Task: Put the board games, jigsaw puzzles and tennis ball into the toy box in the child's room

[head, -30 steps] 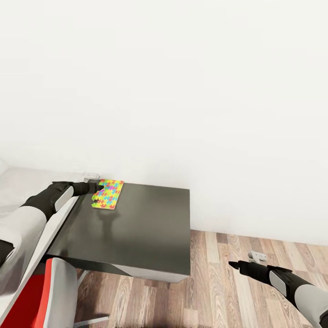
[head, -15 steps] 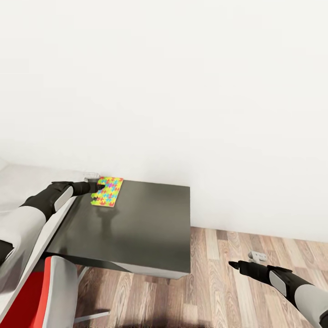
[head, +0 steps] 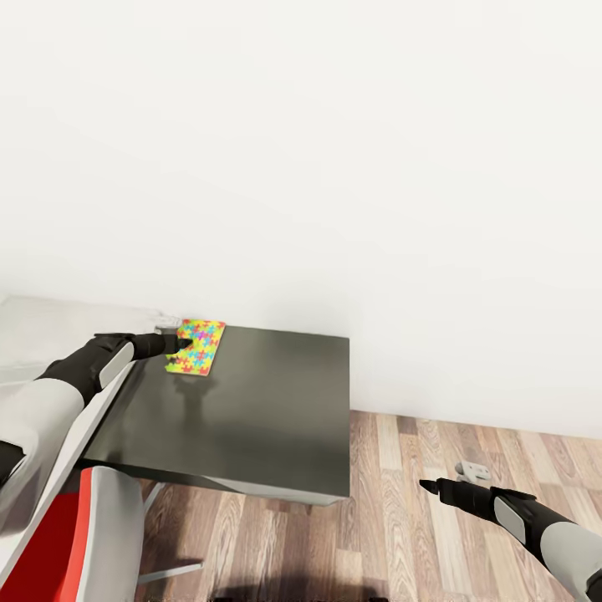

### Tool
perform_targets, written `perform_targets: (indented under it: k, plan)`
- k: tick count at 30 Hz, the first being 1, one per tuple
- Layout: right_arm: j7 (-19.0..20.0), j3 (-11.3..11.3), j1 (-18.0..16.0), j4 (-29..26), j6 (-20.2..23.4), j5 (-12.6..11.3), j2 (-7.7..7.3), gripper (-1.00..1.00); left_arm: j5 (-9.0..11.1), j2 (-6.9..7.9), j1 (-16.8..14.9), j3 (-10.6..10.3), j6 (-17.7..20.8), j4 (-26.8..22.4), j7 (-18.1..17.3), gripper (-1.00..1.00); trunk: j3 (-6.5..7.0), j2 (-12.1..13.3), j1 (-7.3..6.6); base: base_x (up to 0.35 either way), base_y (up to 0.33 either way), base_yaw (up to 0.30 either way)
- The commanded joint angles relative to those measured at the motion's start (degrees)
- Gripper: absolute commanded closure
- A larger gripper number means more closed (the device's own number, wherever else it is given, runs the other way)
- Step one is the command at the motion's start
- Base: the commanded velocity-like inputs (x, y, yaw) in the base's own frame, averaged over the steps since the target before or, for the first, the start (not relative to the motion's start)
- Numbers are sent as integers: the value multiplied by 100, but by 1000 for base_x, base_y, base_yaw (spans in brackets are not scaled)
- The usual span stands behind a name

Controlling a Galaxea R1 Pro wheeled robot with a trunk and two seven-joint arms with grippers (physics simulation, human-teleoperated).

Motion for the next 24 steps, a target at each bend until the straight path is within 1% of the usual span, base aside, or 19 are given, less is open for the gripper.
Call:
perform_targets:
  k: [1, 24]
  plan:
    - [11, 30, -3, -6, 38, -60, -4, -100, 30, 6, -4, -22, 26, -6, -3, -100, -18, -10, 3, 0, 0, 0]
    - [9, 32, -3, -6, 38, -60, -4, -100, 38, 38, 9, -21, 17, -6, -3, -100, -232, -10, 3, 0, 0, 0]
